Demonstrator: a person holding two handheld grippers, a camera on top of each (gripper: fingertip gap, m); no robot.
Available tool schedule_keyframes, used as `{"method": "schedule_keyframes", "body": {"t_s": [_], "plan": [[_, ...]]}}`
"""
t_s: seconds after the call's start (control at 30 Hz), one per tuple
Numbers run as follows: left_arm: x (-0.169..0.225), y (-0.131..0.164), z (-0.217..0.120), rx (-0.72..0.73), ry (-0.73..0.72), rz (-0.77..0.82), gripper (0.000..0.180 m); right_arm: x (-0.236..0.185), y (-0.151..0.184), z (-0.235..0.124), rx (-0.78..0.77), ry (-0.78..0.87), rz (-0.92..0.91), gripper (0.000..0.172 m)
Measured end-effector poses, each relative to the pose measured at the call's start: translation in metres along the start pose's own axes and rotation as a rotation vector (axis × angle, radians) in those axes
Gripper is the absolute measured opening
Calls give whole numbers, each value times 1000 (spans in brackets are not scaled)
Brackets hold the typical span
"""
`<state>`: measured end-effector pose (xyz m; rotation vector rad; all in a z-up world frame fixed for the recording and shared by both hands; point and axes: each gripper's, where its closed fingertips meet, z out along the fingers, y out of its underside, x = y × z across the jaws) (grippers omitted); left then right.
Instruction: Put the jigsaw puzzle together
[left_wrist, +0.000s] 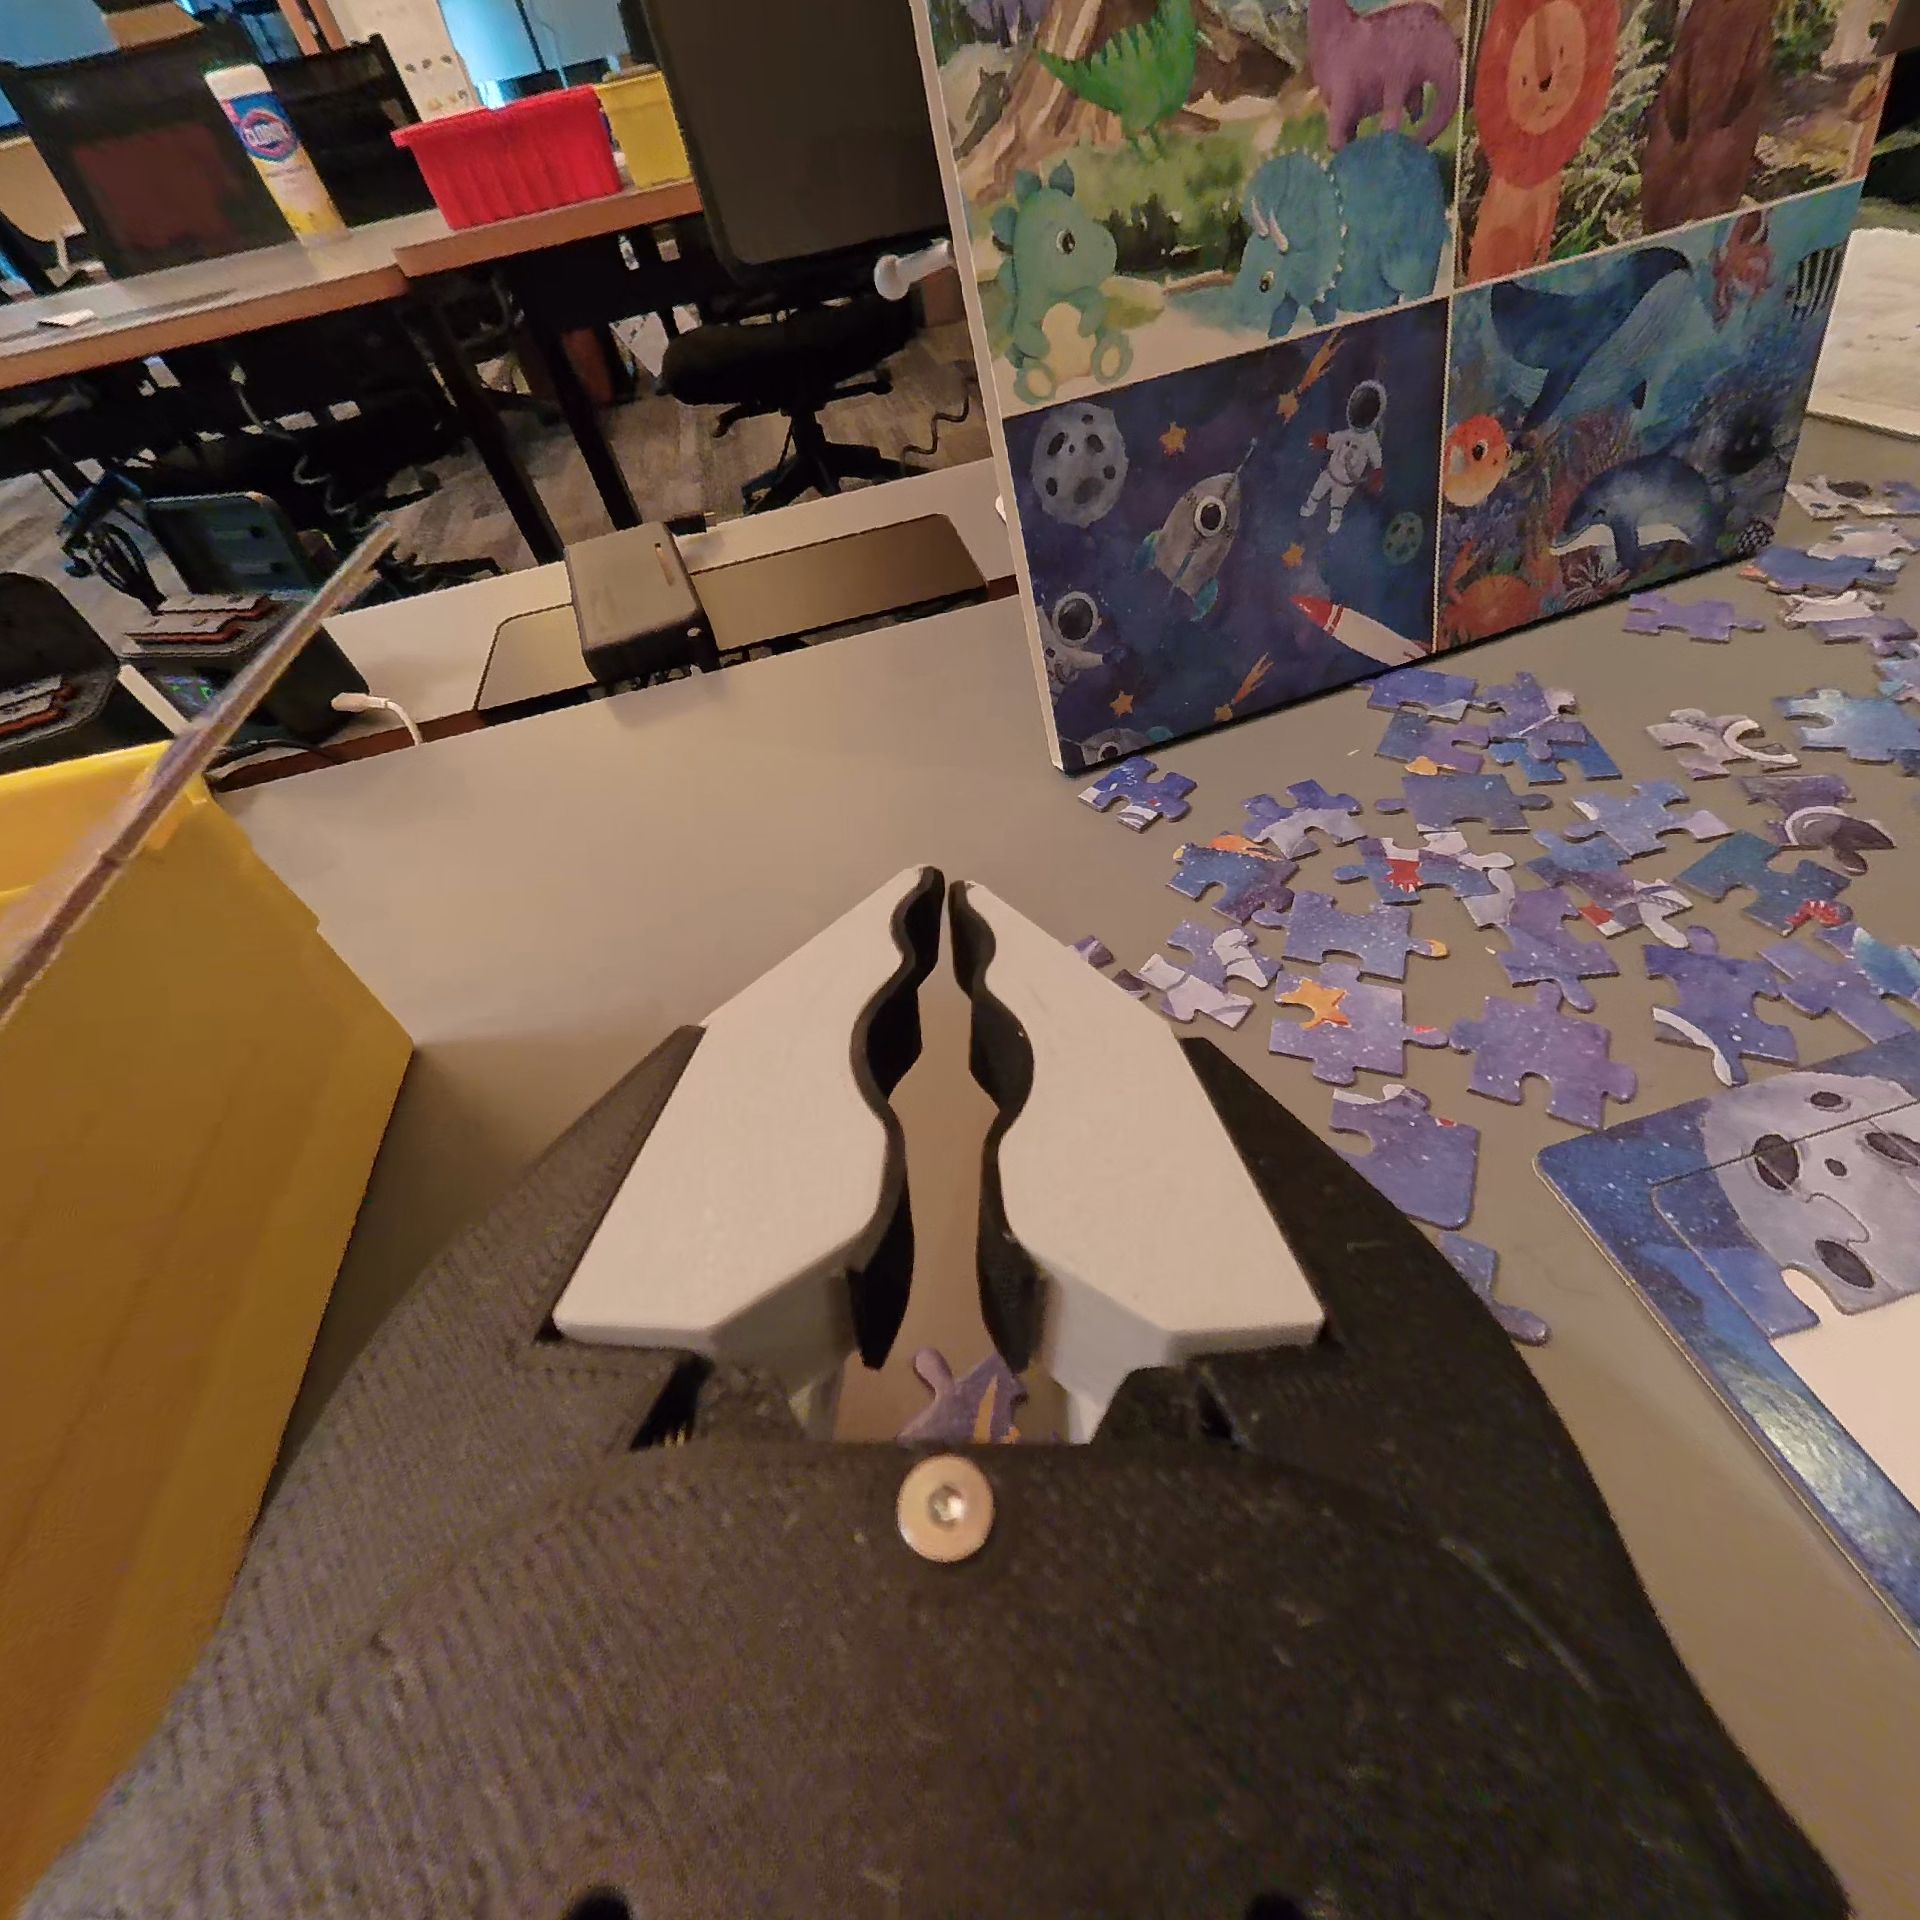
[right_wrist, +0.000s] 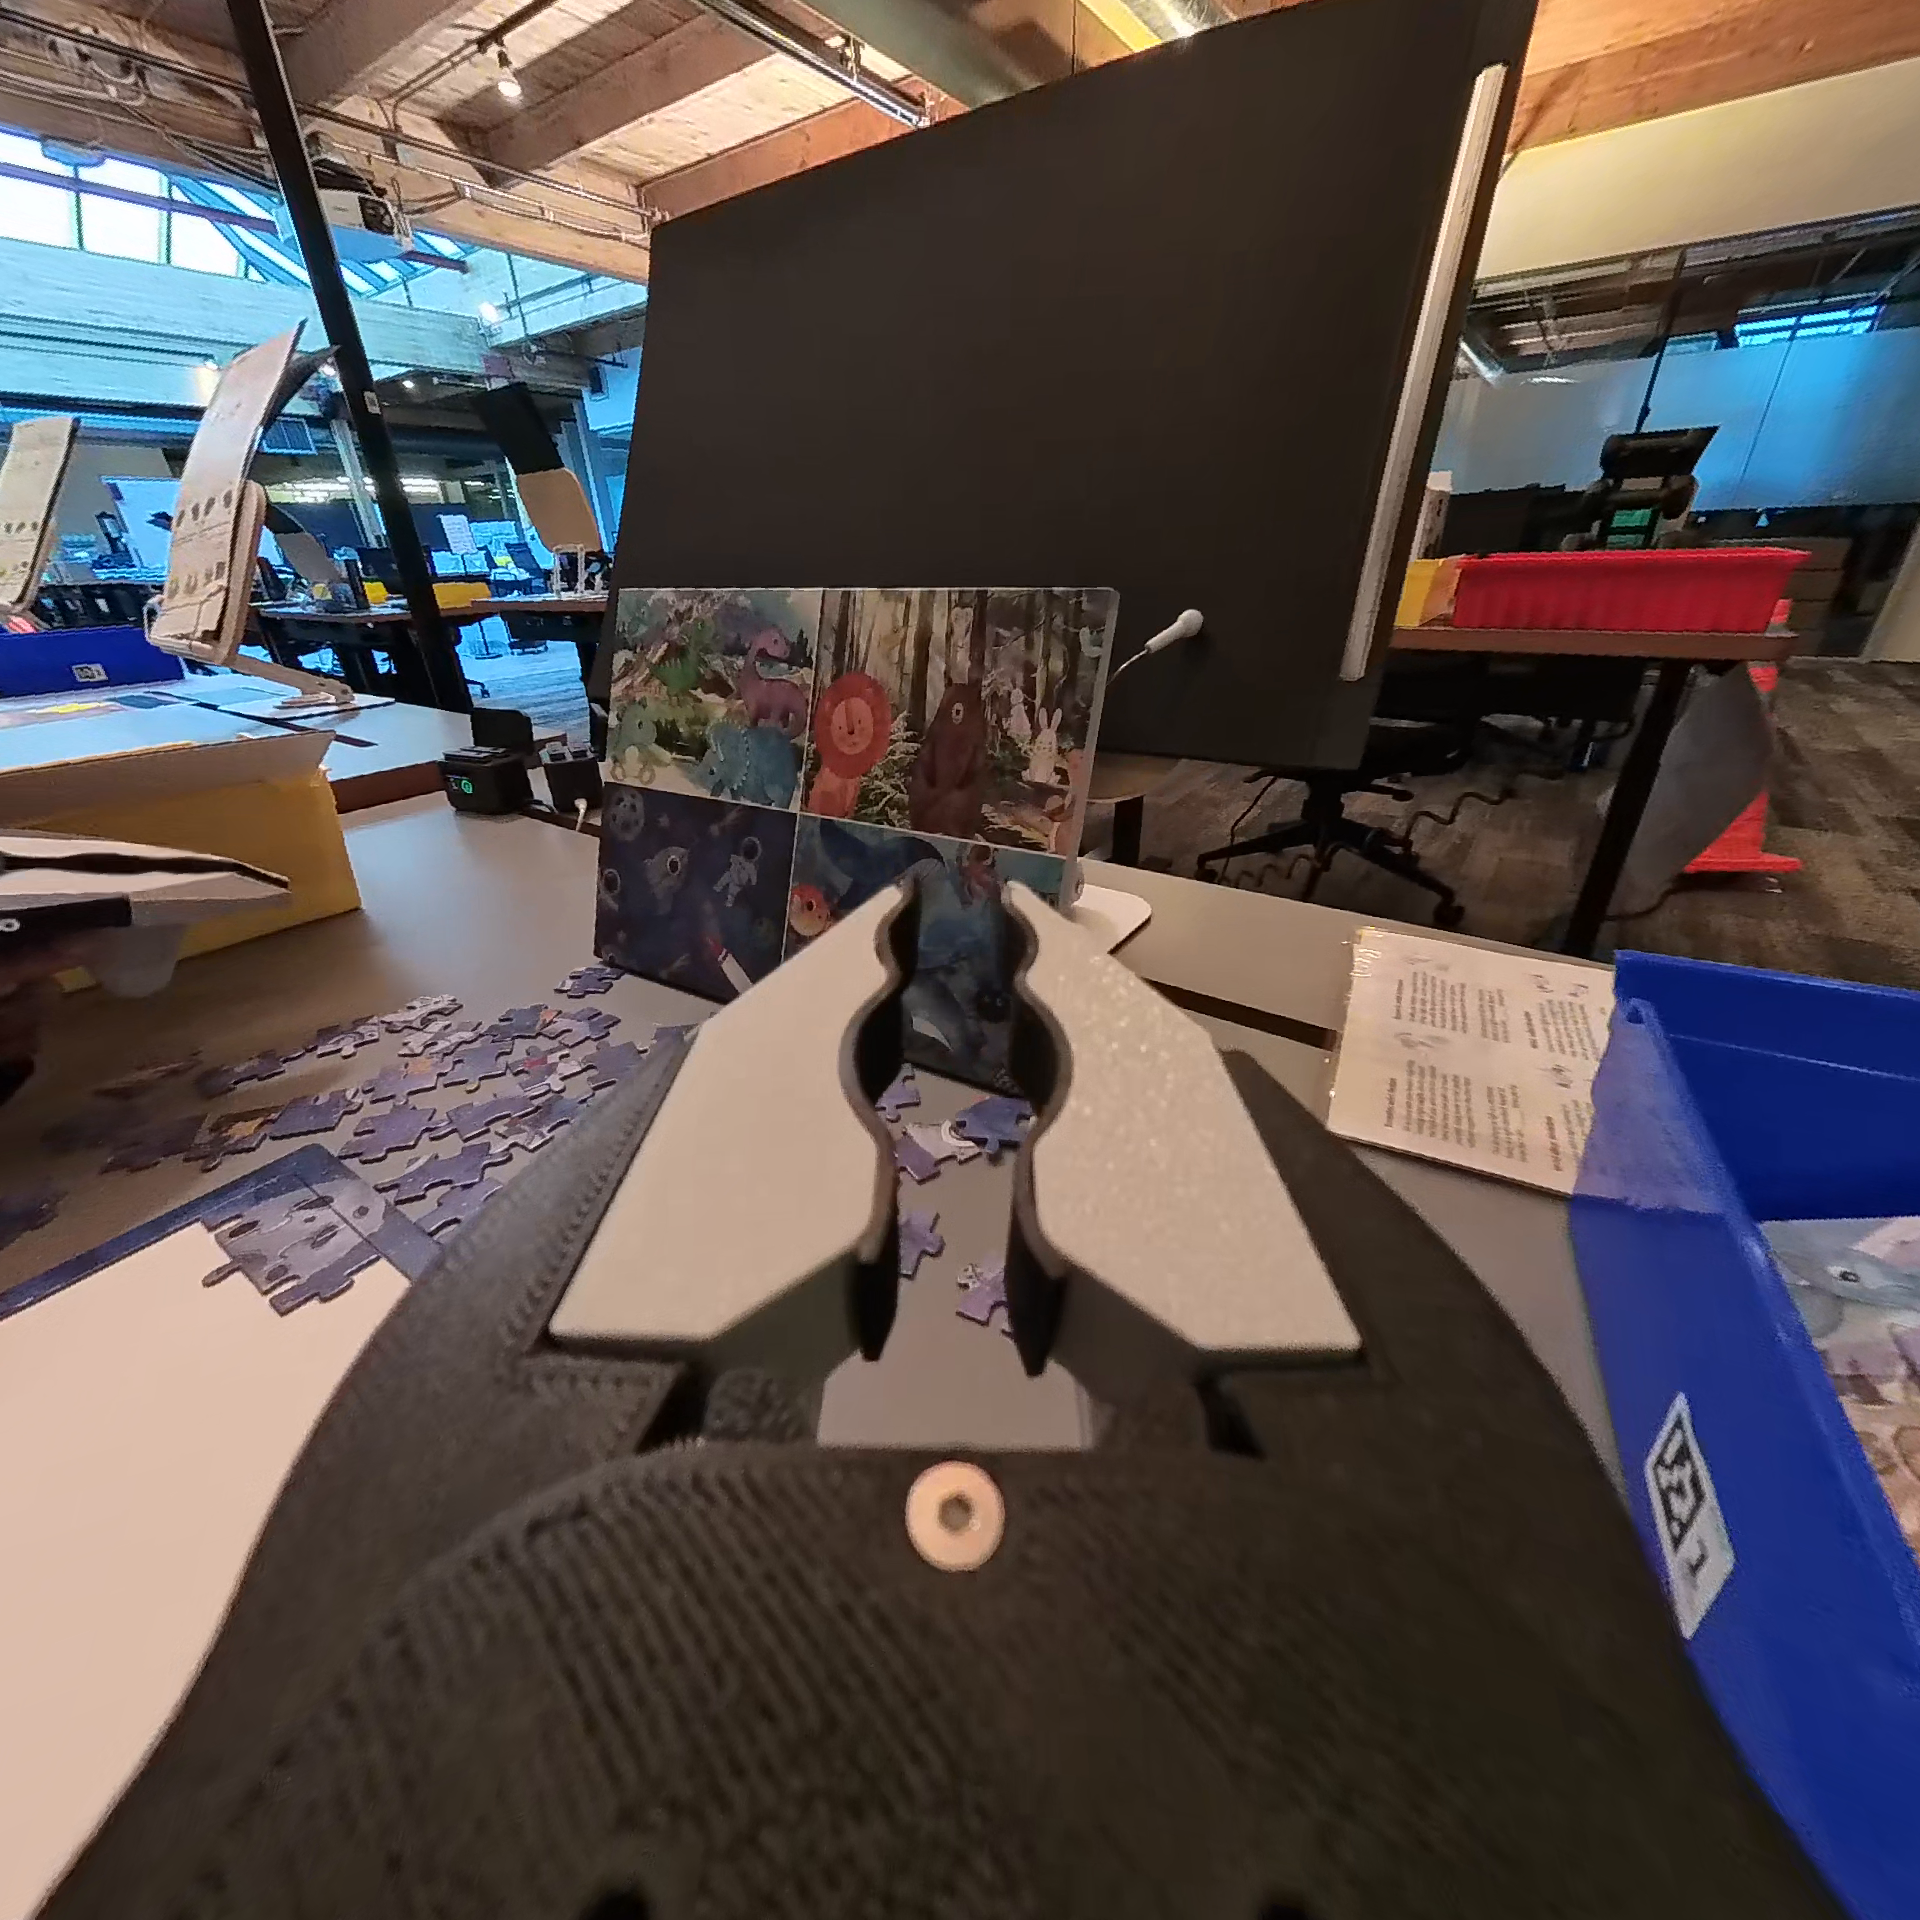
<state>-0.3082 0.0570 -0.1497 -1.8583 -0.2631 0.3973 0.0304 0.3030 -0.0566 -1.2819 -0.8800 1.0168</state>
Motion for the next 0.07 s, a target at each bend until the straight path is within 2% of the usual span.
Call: {"method": "schedule_keyframes", "body": {"t_s": [0.07], "plan": [[-3,-5,-2,27,-16,0,0,0,1,0,-4,0,0,12]]}}
